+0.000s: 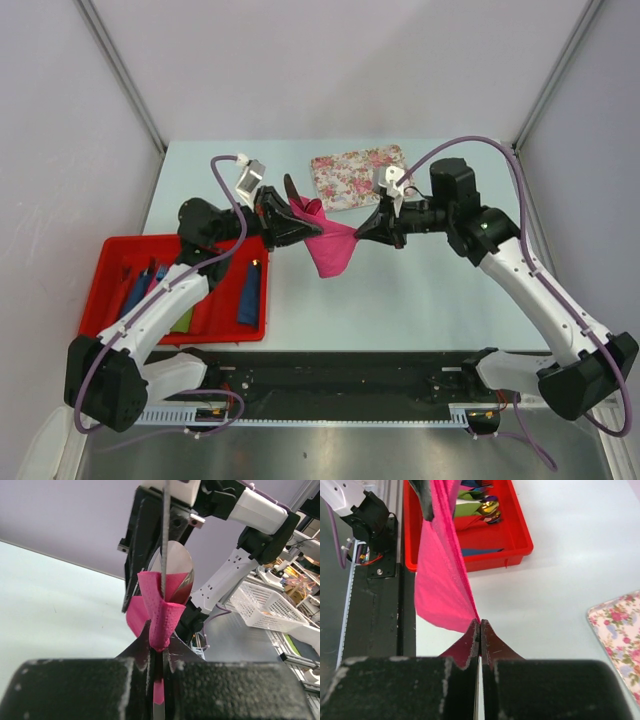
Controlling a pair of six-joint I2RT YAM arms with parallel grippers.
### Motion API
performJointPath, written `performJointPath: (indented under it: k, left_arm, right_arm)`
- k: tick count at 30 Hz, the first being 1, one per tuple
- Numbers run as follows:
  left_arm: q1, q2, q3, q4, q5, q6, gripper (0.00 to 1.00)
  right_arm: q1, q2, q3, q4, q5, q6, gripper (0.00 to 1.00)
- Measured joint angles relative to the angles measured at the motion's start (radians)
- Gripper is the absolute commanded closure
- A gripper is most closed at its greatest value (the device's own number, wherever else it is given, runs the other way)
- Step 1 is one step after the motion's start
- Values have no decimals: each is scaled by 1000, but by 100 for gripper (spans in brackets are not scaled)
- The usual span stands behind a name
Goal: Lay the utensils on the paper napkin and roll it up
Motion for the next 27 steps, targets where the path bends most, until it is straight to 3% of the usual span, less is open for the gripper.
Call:
performJointPath:
  k: [9, 21, 27]
  left_arm:
    - [-8, 2, -2, 6, 6, -41, 100]
    - [-28, 19, -2, 101, 47, -95, 100]
    - [-29, 41, -2, 139, 53, -118, 100]
  right_arm:
    - [6, 90, -26, 123, -63, 55, 100]
    - [121, 158, -52, 316, -58, 173, 100]
    - [155, 181, -63, 391, -51, 225, 84]
